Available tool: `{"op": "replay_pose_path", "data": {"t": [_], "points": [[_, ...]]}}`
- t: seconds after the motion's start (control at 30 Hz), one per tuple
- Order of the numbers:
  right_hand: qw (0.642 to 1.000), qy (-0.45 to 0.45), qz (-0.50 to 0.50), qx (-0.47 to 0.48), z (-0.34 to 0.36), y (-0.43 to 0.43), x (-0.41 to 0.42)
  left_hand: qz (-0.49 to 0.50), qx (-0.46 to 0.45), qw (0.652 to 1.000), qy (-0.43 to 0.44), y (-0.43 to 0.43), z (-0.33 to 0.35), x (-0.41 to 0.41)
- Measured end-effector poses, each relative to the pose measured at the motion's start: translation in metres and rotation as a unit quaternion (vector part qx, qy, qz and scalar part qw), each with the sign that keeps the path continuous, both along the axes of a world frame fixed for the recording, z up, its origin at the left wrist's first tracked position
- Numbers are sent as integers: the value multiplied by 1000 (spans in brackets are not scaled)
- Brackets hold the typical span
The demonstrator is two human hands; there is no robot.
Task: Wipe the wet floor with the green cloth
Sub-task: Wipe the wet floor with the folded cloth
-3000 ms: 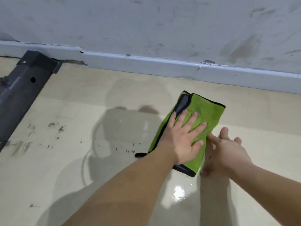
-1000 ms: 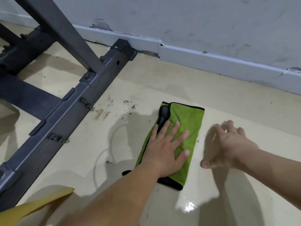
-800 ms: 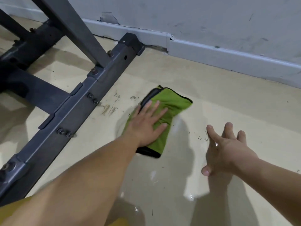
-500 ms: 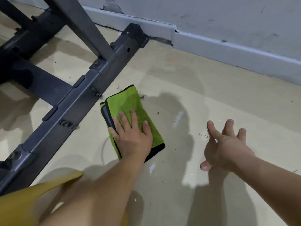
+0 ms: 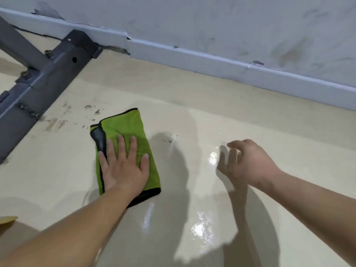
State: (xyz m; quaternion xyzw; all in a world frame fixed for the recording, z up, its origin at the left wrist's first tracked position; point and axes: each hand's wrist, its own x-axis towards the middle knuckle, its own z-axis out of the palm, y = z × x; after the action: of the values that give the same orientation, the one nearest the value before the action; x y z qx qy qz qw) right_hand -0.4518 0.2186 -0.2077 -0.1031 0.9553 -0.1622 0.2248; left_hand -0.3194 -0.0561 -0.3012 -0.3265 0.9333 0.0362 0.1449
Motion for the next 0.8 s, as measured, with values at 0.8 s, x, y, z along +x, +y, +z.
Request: {"op": "replay_pose_path", "data": {"t": [0.8], "points": [[975,-120,-76,173,-31,174,4,-243,52,967,51,231,-2,-244]]}}
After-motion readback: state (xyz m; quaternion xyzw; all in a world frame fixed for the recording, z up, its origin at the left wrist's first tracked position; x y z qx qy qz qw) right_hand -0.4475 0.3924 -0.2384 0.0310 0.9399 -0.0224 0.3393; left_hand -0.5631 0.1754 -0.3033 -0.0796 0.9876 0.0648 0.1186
